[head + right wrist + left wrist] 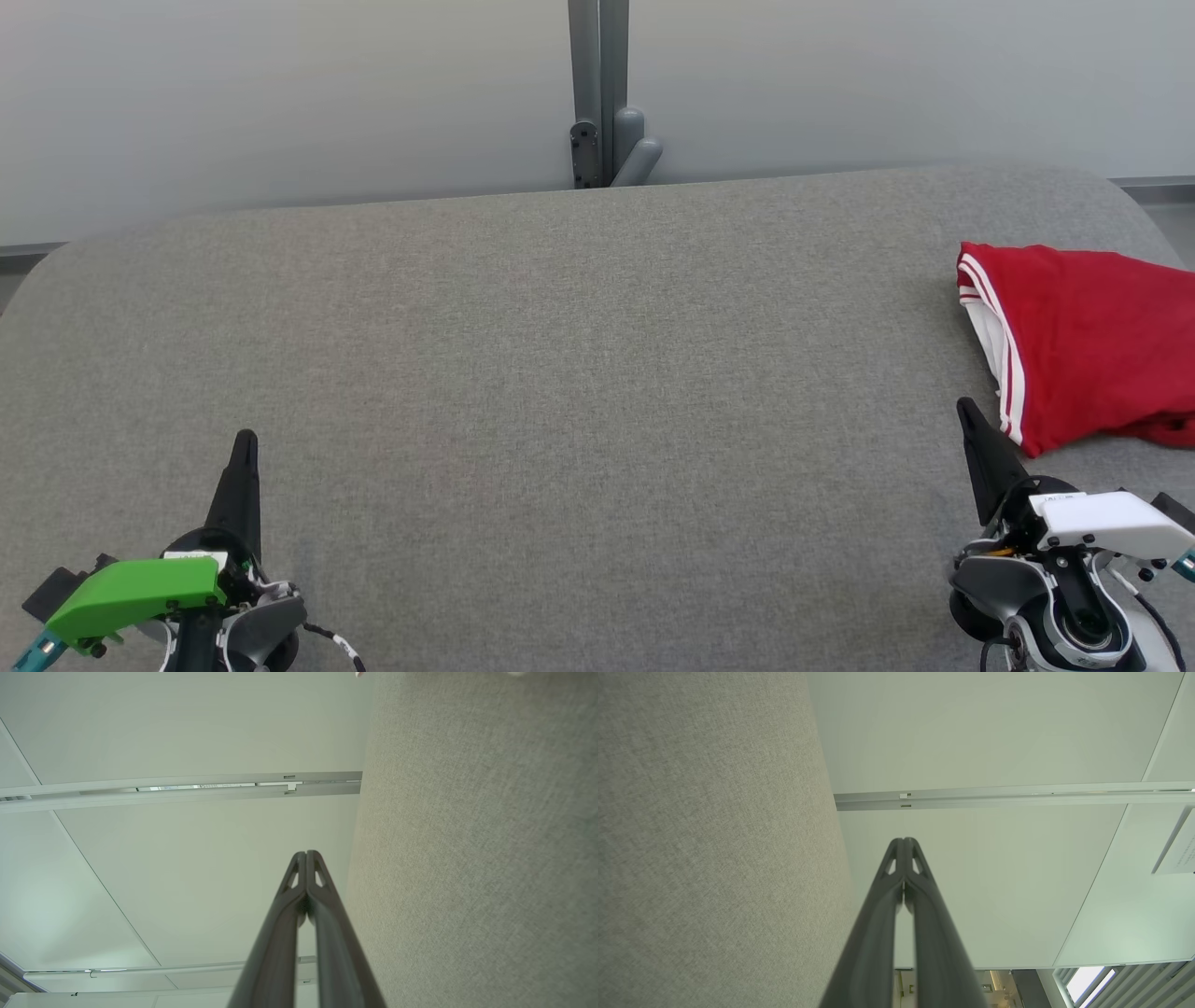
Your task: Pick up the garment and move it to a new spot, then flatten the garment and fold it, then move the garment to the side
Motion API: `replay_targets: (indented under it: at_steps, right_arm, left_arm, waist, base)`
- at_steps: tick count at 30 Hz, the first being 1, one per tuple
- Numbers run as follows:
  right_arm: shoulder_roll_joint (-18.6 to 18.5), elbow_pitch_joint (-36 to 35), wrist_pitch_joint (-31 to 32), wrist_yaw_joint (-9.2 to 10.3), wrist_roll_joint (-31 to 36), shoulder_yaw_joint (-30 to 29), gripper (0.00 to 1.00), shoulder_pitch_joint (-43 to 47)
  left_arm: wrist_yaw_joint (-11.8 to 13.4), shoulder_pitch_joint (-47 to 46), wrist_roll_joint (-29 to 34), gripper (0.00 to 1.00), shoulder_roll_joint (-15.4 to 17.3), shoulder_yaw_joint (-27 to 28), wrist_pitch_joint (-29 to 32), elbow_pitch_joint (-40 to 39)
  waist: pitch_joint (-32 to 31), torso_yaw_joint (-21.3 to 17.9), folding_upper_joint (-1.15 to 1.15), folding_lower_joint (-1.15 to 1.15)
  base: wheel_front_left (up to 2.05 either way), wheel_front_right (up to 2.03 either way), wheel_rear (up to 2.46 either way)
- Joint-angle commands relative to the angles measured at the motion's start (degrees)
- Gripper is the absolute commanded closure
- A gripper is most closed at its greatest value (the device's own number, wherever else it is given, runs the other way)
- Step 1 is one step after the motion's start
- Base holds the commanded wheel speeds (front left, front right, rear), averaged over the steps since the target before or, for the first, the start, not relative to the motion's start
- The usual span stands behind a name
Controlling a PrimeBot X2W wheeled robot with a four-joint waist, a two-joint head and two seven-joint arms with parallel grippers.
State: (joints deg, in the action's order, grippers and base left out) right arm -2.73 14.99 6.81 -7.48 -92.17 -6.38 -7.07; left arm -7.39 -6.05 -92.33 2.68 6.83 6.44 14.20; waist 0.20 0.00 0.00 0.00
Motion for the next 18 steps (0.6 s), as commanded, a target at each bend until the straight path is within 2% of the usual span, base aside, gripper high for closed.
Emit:
replay_targets:
  at_steps: [1,18]
  right_arm:
    - [-0.28,-0.26,0.08,-0.02,-0.33,-0.05,1.0,-0.09]
    - [-0.28,-0.26,0.08,-0.02,-0.34,-0.05,1.0,-0.09]
  left_arm:
    - [-0.22,-0.61,-0.12,1.0,0.38,0.03,-0.01,-0.19]
    - [-0.22,-0.61,-0.12,1.0,0.38,0.03,-0.01,-0.2]
  waist:
    - [0.0,0.0,0.0,0.0]
    - [0.0,0.0,0.0,0.0]
  base:
    - [0.0,0.0,0.0]
    - [0.0,0.0,0.0]
